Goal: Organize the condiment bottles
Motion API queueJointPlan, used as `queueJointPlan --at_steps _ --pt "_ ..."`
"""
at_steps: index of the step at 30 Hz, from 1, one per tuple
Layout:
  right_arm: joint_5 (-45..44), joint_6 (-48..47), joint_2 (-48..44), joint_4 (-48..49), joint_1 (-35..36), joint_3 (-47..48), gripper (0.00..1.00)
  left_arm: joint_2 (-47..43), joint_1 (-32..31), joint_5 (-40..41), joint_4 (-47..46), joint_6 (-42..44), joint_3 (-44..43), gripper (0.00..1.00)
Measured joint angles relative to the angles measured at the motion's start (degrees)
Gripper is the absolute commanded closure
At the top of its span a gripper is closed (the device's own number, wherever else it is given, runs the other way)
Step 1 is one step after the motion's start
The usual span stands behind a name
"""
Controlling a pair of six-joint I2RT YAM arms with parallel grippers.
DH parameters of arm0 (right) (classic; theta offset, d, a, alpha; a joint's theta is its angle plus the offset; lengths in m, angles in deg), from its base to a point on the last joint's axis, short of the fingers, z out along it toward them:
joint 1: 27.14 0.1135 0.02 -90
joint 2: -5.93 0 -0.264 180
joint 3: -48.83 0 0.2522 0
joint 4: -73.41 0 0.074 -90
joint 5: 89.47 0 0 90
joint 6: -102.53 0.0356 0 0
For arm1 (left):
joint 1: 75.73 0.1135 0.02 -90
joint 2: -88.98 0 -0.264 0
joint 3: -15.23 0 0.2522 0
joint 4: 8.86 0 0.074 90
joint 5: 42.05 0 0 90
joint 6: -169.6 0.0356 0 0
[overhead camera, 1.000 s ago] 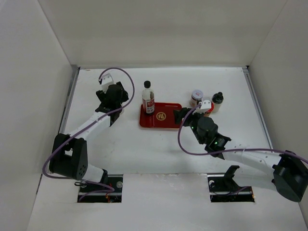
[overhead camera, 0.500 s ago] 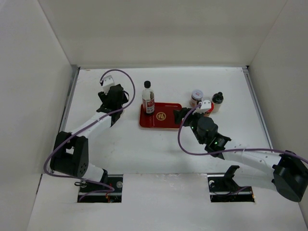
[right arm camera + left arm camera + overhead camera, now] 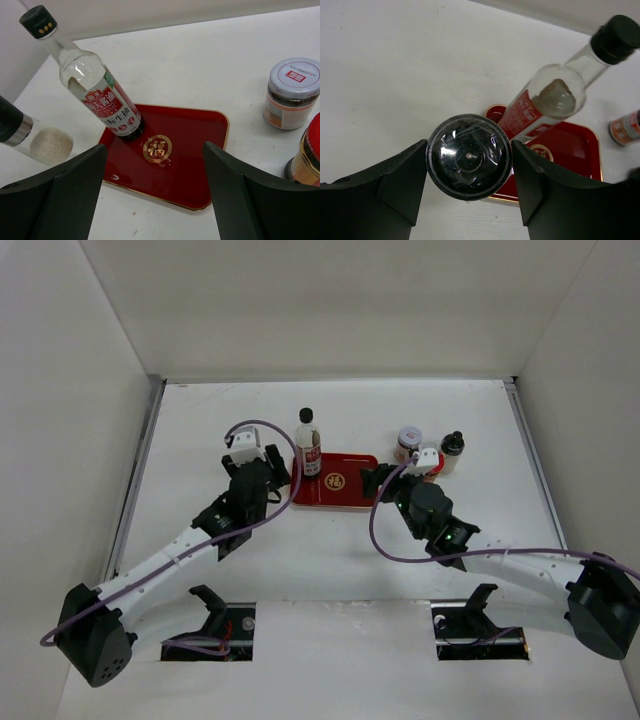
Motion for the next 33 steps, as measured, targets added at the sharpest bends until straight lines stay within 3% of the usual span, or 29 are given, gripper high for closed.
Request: queueJointPlan --at_steps 5,10,17,33 --pt "0.0 0.0 0.37 0.0 0.0 0.0 0.17 0.37 -6.54 2.12 -0.24 -0.07 0.0 0.7" --pt "0.0 0.02 0.42 0.0 0.0 0.0 0.17 6.38 -10.49 2.64 -3.5 -0.07 -0.04 0.7" --pt "0.02 0.0 1.11 0.39 0.0 0.0 0.17 14.29 -10.91 2.71 -6.99 0.5 -2.27 0.7" --pt "0.07 0.0 1.75 1.22 0.0 0.0 0.17 20.41 -10.27 2.05 -13.11 1.44 -3.61 0.7"
